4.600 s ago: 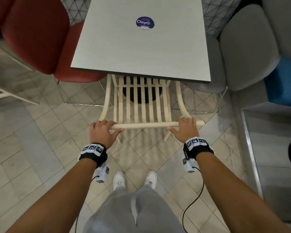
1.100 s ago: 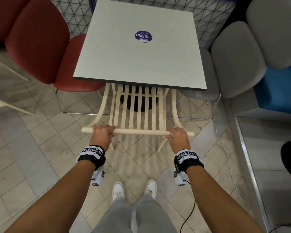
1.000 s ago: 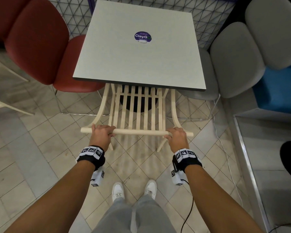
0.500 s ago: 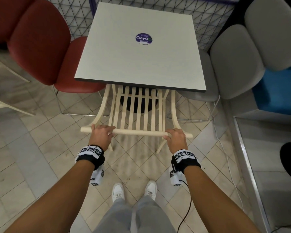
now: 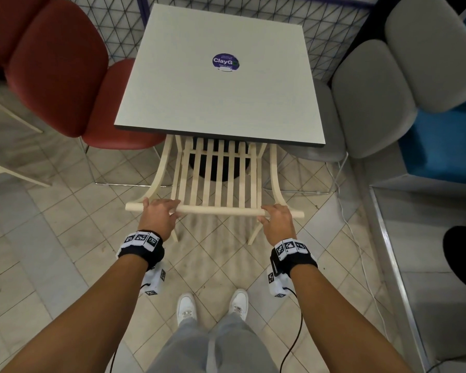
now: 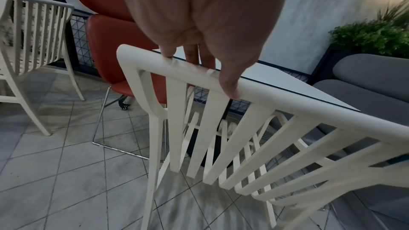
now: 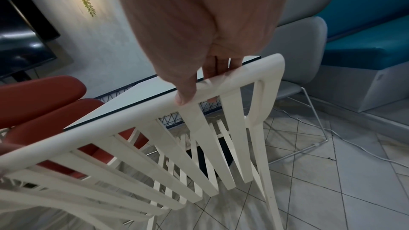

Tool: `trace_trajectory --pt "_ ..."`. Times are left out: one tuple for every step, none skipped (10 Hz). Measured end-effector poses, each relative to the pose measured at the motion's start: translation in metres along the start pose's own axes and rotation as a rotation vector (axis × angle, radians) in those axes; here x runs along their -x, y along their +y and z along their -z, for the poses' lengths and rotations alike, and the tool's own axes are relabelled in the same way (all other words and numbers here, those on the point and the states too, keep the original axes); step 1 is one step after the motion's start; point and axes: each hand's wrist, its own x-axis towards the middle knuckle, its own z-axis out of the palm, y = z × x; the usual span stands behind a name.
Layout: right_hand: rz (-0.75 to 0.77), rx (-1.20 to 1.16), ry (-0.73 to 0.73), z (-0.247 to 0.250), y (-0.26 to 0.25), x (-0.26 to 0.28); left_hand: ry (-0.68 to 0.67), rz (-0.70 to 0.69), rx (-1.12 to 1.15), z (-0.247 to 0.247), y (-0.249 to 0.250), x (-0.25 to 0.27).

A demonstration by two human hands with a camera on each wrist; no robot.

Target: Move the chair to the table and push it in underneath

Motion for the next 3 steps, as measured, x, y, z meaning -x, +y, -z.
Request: trace_trajectory --pt "0.027 -0.085 0.099 0.004 0.001 0.017 0.117 0.004 0.061 0.004 0.0 0.021" --pt "-0.007 -0.123 0.234 0.012 0.004 0.048 0.242 0.022 0.105 0.007 0.002 0.059" --pt "-0.167 -0.222 0.092 0.004 0.039 0.103 0.077 0.212 0.277 -0.008 -0.019 0.122"
